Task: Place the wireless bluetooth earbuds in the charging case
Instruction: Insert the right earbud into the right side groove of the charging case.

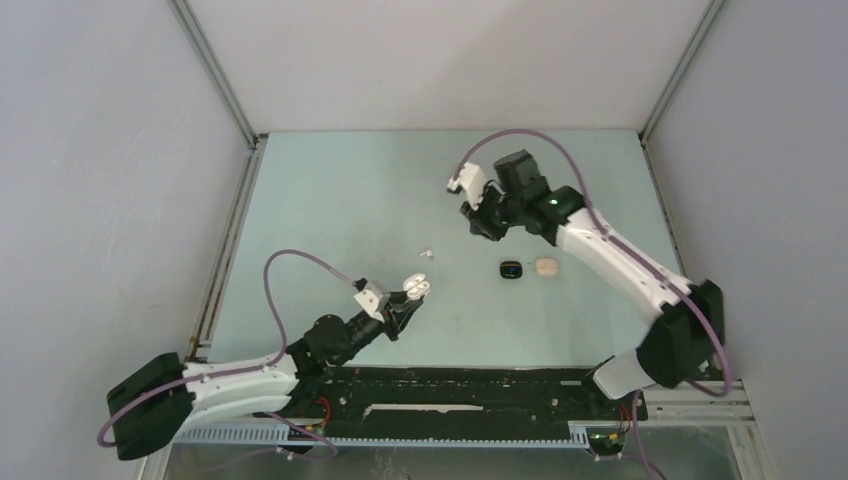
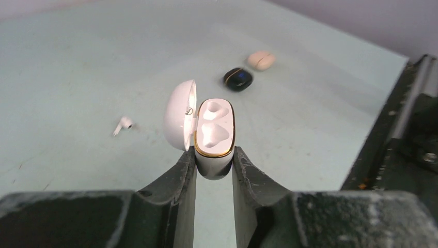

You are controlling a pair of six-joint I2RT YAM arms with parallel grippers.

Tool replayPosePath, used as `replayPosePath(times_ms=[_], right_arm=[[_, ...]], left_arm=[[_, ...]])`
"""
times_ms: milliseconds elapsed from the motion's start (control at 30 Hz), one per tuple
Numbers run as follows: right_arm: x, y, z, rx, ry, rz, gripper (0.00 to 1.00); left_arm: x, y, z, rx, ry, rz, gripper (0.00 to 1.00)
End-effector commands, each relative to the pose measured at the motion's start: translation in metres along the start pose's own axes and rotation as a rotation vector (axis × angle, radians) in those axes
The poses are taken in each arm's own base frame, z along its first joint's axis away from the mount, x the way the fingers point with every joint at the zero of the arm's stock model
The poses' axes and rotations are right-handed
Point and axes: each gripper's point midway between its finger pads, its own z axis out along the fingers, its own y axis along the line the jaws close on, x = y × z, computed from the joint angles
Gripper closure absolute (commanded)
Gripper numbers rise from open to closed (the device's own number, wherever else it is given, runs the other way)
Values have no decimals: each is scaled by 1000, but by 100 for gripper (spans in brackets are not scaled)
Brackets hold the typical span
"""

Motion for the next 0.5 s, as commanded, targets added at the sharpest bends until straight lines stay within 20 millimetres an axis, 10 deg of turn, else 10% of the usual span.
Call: replayPosePath(times_ms=[0, 467], right_arm=[[-56, -15, -69, 131, -290, 32, 100], [-107, -44, -145, 251, -561, -7, 100]], left_arm=[[-38, 14, 26, -121, -118, -31, 100], [-76, -19, 109, -10, -260, -59, 100]])
